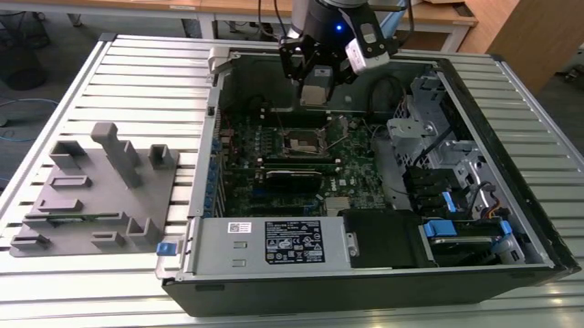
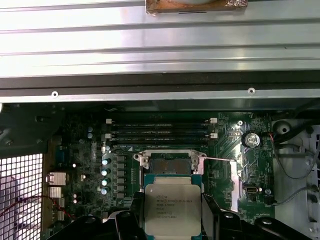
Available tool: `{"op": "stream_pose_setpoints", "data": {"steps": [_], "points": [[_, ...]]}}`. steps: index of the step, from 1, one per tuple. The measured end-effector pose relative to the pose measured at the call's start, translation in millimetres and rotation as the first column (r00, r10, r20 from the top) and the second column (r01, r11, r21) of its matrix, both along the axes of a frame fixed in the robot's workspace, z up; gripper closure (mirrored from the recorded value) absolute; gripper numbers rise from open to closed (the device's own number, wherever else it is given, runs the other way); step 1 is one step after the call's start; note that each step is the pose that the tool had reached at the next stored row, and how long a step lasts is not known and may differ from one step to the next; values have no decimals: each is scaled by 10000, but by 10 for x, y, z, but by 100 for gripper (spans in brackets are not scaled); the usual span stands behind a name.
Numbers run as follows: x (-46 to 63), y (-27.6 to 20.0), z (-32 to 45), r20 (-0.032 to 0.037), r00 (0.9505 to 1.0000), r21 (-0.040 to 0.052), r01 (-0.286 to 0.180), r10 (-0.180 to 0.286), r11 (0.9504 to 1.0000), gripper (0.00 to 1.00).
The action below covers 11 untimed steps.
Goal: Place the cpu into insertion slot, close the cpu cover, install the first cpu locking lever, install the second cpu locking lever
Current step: 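Place the cpu into insertion slot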
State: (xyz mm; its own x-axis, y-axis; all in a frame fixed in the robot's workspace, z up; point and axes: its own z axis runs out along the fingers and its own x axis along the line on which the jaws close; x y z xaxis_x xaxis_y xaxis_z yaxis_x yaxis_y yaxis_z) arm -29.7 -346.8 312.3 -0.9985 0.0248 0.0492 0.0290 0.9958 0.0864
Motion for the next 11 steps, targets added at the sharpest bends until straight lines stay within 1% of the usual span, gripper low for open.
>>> {"op": "stream_pose_setpoints", "data": {"steps": [5,11], "points": [[0,0,-13,6,10000,4,0,0,10000,46],[0,0,-67,44,10000,0,1,-1,10000,46]]}}
